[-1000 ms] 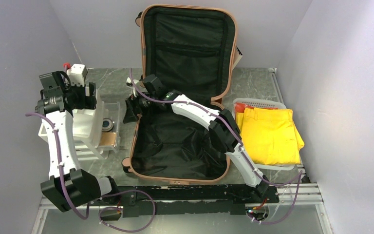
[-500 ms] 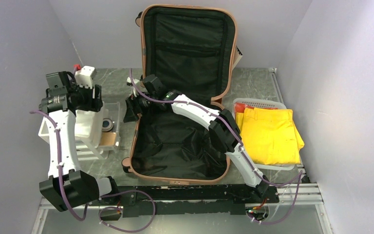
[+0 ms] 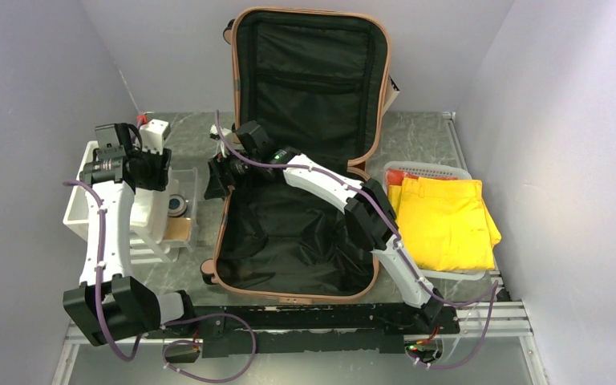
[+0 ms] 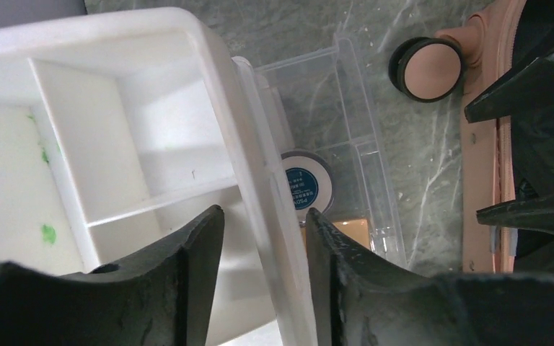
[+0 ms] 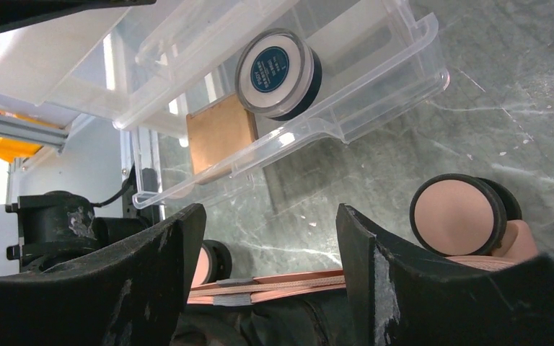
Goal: Open, take out, and arrange the luggage
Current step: Close the drawer of the storage box.
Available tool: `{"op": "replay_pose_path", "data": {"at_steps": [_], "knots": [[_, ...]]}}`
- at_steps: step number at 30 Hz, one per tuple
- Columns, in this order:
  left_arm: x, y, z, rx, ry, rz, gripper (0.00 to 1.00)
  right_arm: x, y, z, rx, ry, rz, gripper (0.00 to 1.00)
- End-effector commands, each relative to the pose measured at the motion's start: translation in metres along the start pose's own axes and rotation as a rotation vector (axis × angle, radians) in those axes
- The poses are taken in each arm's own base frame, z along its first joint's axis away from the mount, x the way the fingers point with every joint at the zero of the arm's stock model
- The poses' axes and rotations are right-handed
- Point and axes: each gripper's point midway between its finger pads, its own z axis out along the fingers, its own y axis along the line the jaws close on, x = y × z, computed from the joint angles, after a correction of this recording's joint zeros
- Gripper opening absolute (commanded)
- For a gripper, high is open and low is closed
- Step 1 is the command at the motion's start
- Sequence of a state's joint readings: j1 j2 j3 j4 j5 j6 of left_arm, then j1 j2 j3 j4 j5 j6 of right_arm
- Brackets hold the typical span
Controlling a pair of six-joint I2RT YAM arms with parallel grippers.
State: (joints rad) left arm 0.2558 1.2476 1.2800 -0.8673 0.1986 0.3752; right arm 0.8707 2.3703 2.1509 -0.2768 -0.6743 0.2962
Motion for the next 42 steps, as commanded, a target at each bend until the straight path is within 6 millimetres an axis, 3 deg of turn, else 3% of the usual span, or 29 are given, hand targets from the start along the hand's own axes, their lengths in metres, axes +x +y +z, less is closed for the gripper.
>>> {"op": "replay_pose_path", "data": {"at_steps": [1, 3, 11, 15, 23, 28, 37, 42], "knots": [[0.001, 0.003, 0.005, -0.023, 0.004, -0.003, 0.48, -0.028, 0.014, -0.008, -0.022, -0.061, -0.050, 0.71], [0.001, 0.003, 0.007, -0.024, 0.005, -0.013, 0.42, -0.027, 0.013, -0.009, -0.019, -0.060, -0.051, 0.71], [-0.004, 0.010, 0.008, -0.052, 0.016, -0.049, 0.05, -0.028, 0.017, -0.008, -0.041, -0.060, -0.065, 0.70], [-0.013, 0.014, 0.002, -0.069, -0.003, -0.054, 0.05, -0.024, 0.017, -0.007, -0.057, -0.057, -0.105, 0.67], [-0.037, 0.013, -0.011, -0.051, -0.054, -0.093, 0.05, -0.008, 0.040, 0.003, -0.170, -0.032, -0.142, 0.62], [-0.050, 0.012, -0.020, -0.036, -0.081, -0.102, 0.05, 0.000, 0.045, 0.010, -0.175, -0.020, -0.192, 0.61], [-0.066, 0.019, -0.036, -0.032, -0.128, -0.117, 0.05, 0.017, 0.040, 0.025, -0.196, 0.006, -0.172, 0.38], [-0.066, 0.020, -0.041, -0.013, -0.139, -0.129, 0.05, 0.012, 0.042, 0.033, -0.202, -0.009, -0.184, 0.29]]}}
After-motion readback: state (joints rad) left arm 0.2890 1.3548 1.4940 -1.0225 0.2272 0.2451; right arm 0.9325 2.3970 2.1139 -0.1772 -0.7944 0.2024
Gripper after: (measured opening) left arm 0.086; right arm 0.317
